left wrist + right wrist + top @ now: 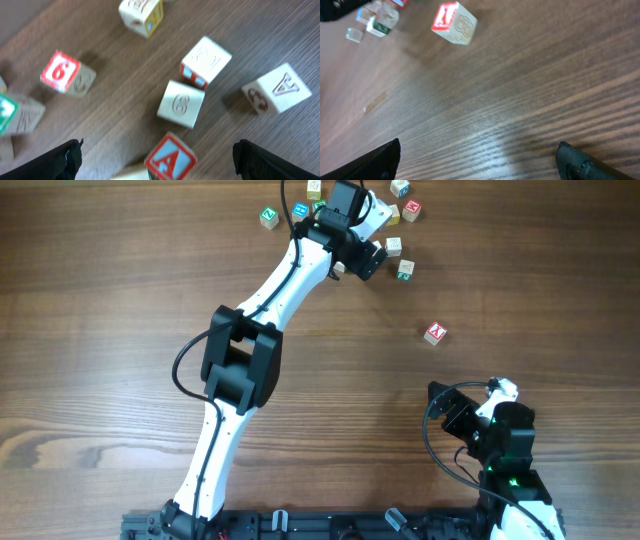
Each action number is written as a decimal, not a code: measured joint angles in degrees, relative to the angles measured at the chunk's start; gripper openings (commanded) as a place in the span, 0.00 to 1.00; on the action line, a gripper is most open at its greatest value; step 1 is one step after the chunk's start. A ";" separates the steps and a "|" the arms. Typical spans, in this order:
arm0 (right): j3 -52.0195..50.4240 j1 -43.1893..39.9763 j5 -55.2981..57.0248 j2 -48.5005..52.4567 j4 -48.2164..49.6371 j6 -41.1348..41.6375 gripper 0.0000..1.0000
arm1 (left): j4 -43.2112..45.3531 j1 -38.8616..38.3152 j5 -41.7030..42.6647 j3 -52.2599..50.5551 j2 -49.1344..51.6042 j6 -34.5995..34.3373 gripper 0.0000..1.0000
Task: Form a circle
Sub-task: 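Reach the left gripper back to the cluster and grasp the '6' block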
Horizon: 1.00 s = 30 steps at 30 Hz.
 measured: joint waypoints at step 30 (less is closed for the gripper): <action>0.52 0.00 0.02 1.51 0.74 2.36 1.00 | 12.90 1.88 5.18 0.76 7.23 2.91 0.24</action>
